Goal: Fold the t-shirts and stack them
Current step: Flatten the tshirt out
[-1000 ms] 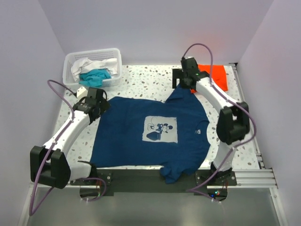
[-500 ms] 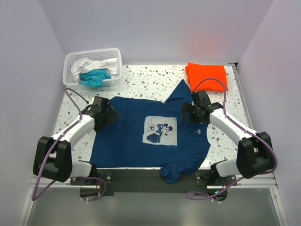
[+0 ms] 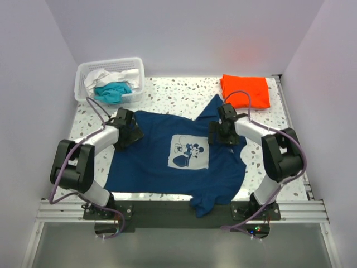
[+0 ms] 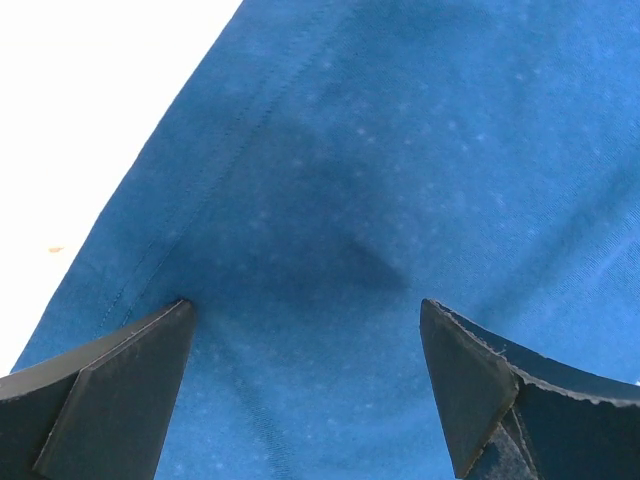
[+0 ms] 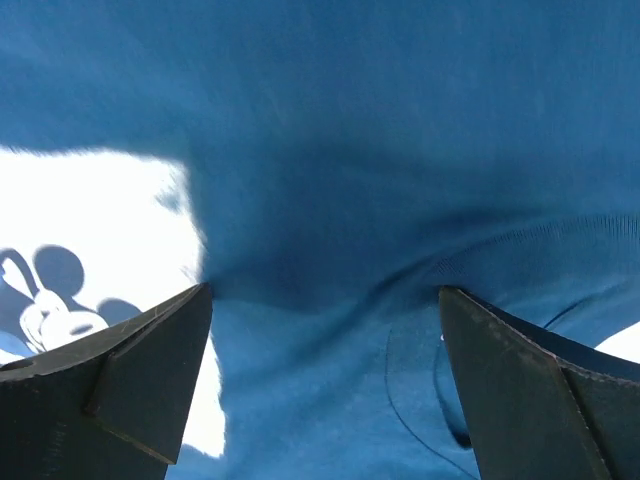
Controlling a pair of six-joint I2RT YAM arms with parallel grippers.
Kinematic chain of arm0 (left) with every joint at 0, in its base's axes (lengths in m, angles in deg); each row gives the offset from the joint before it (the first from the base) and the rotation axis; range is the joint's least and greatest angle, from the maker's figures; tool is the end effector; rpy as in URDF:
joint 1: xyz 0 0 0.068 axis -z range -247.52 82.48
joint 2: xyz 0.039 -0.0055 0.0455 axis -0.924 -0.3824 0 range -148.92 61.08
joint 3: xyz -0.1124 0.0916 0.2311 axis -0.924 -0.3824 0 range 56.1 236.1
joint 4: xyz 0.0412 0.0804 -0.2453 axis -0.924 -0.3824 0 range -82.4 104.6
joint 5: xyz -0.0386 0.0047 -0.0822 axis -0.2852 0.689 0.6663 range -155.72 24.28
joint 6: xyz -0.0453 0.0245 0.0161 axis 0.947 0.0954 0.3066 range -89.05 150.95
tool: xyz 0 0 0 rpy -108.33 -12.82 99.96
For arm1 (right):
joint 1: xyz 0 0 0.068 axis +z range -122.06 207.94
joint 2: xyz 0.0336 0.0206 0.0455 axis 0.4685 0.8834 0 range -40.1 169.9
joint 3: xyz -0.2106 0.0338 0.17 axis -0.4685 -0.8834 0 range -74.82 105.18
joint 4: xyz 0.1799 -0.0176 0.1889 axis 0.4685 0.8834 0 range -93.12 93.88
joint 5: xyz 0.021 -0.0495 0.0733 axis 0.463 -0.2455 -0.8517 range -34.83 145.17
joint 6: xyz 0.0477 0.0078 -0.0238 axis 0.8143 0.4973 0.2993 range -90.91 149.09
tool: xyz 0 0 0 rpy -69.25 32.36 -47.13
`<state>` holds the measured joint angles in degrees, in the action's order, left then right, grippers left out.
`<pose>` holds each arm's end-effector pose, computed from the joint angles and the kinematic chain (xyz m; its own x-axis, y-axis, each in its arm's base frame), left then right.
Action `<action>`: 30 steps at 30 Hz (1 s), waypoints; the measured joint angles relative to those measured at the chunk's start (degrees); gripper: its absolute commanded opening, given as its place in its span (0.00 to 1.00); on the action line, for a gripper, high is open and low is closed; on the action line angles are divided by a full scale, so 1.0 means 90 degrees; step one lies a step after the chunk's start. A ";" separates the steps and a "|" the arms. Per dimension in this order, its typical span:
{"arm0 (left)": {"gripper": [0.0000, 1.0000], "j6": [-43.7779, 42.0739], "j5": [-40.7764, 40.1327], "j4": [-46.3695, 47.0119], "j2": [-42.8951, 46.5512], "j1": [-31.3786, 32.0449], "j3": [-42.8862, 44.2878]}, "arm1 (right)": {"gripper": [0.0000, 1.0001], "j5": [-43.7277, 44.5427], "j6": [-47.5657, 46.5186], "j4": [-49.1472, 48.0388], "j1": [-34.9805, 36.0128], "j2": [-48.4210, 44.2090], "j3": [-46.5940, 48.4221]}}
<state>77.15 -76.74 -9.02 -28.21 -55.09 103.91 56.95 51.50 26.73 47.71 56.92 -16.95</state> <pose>0.2807 -0.0549 0.1613 -0.7088 -0.5693 -0.4165 -0.5476 0.8163 -0.1838 0.3011 0.1071 0.1651 -0.9371 0.0682 -0.3423 0.0322 0.9934 0.1099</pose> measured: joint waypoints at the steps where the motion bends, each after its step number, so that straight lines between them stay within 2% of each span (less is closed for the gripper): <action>1: 1.00 -0.0002 -0.0032 -0.0005 -0.0080 -0.0022 0.0078 | 0.99 0.0019 -0.0024 0.0019 0.0002 0.0202 0.0236; 12: 1.00 -0.0041 -0.0474 -0.0168 -0.1202 -0.0452 0.1287 | 0.99 0.0022 -0.0260 0.0090 -0.0027 0.2244 0.2963; 20: 1.00 -0.0097 -0.0571 -0.0257 -0.1566 -0.0610 0.1746 | 0.99 0.0090 -0.0469 0.0255 -0.0087 0.3128 0.4330; 26: 1.00 -0.0097 -0.0500 -0.0355 -0.1513 -0.0629 0.1768 | 0.99 0.0005 -0.0673 0.0435 -0.0092 0.3147 0.4510; 30: 1.00 -0.0090 -0.0413 -0.0444 -0.0911 -0.0629 0.1438 | 0.99 -0.0143 -0.0712 0.0372 -0.0039 0.2302 0.3735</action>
<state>76.34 -80.46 -13.02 -36.41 -60.75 116.85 55.66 45.10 30.07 47.36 77.64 16.67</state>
